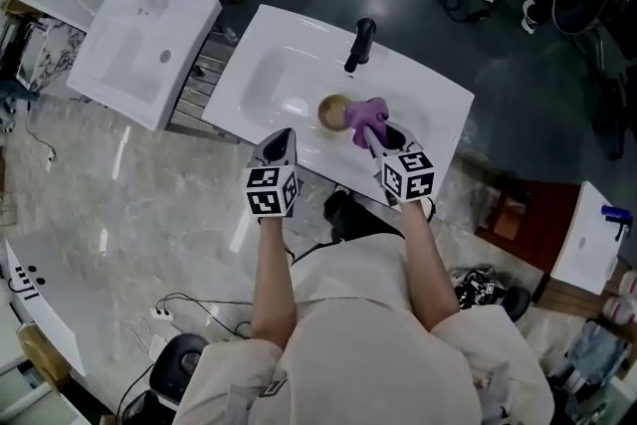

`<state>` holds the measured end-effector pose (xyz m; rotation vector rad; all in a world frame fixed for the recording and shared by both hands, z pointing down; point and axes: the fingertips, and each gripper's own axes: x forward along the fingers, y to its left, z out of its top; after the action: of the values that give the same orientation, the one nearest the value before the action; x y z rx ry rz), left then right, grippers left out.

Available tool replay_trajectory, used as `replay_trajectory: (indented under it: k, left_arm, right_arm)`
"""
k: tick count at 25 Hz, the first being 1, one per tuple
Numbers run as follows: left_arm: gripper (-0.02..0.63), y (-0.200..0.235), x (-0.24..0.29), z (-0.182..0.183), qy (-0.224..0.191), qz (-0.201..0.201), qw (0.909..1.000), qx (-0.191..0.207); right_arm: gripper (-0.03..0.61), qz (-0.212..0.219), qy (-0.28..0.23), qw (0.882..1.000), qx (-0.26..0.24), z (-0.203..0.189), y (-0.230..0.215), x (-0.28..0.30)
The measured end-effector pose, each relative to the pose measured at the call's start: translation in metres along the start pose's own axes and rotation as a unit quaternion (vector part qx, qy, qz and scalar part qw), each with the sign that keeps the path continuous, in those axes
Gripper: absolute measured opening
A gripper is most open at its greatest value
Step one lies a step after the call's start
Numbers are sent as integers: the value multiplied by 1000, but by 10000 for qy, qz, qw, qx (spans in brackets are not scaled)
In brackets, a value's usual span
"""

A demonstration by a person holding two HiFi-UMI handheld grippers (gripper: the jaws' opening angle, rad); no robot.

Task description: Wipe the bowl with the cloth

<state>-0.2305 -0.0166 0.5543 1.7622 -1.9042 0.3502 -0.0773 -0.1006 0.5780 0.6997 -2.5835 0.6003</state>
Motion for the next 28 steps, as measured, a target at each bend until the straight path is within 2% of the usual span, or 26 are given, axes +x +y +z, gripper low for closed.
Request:
replay_trajectory:
  k: [3, 8, 12, 15, 18, 22, 25, 28]
  left_arm:
    - [6, 12, 21, 17, 146, -49, 9995, 272]
    - [6, 13, 49, 21, 425, -342, 9981, 288]
    - [6, 9, 70, 14, 661, -791, 9943, 283]
    - [6, 4, 86, 4, 981, -1240, 9867, 371]
    - [6, 1, 100, -7, 1387, -1637, 9744, 678]
    - [6, 2, 114, -18, 1884, -2072, 9535, 1118]
    - [6, 2, 124, -32, 2302, -2375, 9339, 1359]
    - [6, 0, 135, -49, 2674, -2663, 9099, 1723]
  right_arm:
    - [89, -50, 125, 9999, -93, 10, -19, 11]
    - [89, -143, 282, 9995, 79, 12, -45, 22]
    - [90, -137, 339, 9993, 67, 14, -41, 27]
    - [89, -242, 332, 9990, 155, 10, -38, 23]
    - [89, -422, 282, 9981, 336, 3, -38, 14]
    - [89, -759, 250, 9950, 600, -4, -36, 0]
    - [89, -1096, 156, 9899, 882, -9, -33, -9]
    - [89, -1489, 176, 9833, 1034, -16, -29, -20]
